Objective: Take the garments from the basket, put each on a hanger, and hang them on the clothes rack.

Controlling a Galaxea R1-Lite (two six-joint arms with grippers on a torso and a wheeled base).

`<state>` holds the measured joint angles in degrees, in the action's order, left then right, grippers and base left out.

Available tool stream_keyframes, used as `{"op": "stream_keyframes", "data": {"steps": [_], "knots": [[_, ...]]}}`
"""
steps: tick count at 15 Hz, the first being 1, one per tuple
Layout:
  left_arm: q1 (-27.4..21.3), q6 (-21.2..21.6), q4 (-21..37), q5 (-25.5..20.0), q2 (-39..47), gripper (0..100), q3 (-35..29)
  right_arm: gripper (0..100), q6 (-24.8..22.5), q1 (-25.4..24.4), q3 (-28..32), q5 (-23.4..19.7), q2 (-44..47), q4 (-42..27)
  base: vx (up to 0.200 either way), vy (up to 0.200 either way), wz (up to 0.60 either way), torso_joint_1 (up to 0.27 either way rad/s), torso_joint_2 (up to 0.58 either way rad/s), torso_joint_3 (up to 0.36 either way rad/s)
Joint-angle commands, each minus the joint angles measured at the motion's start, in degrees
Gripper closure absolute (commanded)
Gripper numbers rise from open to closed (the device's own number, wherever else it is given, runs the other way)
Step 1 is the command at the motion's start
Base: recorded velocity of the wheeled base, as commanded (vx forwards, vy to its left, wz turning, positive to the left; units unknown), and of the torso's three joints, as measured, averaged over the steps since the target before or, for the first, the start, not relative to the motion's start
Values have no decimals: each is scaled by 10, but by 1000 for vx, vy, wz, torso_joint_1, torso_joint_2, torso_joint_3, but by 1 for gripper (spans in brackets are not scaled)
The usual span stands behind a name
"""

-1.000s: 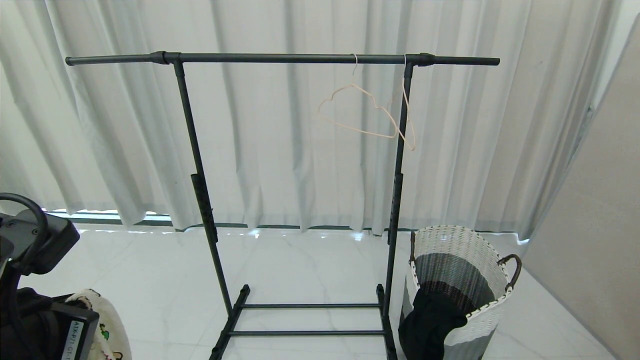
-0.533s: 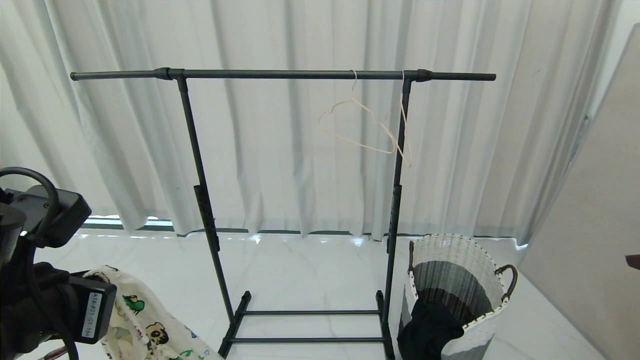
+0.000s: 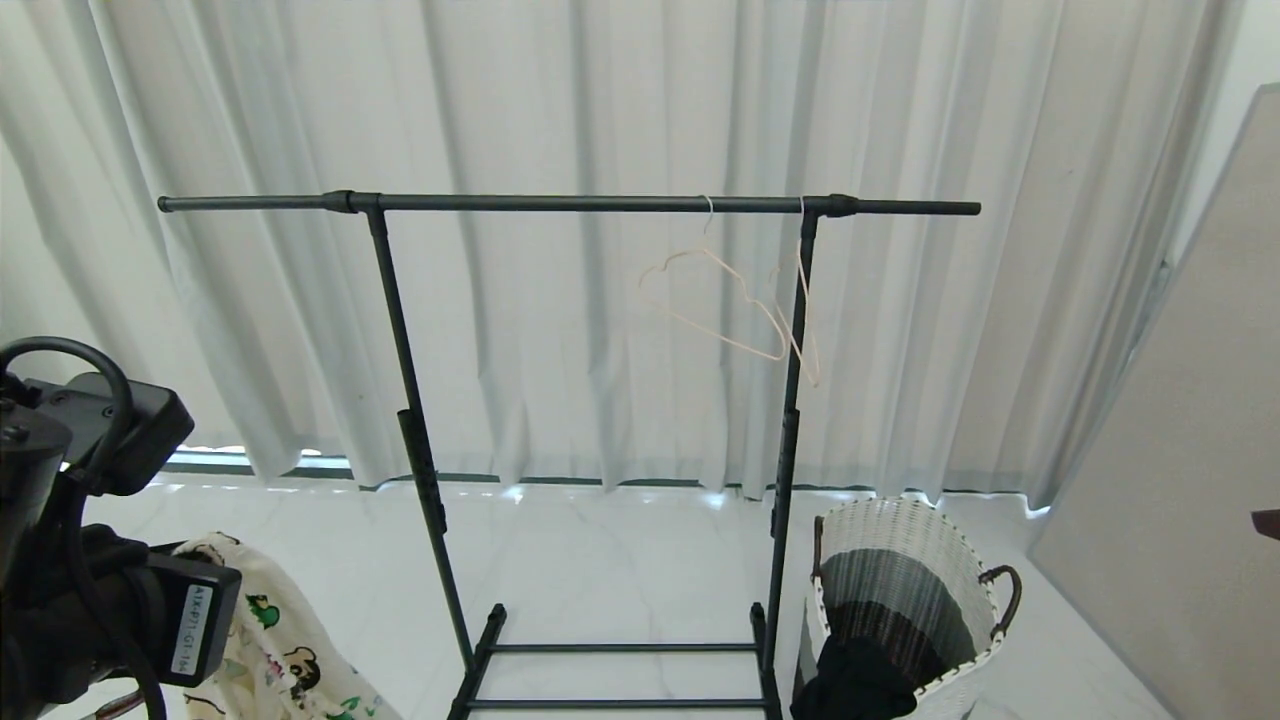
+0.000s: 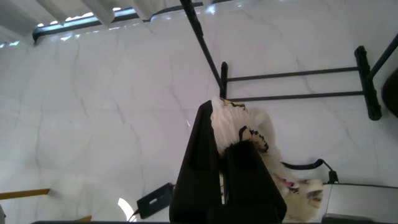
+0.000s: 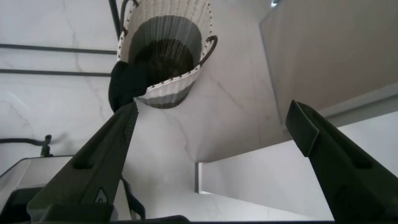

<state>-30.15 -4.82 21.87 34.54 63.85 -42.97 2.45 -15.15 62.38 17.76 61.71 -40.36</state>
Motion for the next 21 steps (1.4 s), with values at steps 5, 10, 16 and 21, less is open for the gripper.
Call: {"op": "stream_keyframes", "data": {"steps": [5,10,16,21], "knots": [[0,0,0,0,2,100,-1,0,1,-1,-4,0,-1,-1,0,0,0,182,-405,-225],[0,0,0,0,1,100,0,0,-7,-1,-70,-9,-21,71,0,120,0,18,-47,-21],[0,0,0,0,0,100,0,0,-5,-1,-72,-25,-22,82,0,200,0,4,3,0],[-1,0,0,0,-2,100,0,0,-21,-1,-74,-25,-14,112,0,80,0,1,1,1]]}}
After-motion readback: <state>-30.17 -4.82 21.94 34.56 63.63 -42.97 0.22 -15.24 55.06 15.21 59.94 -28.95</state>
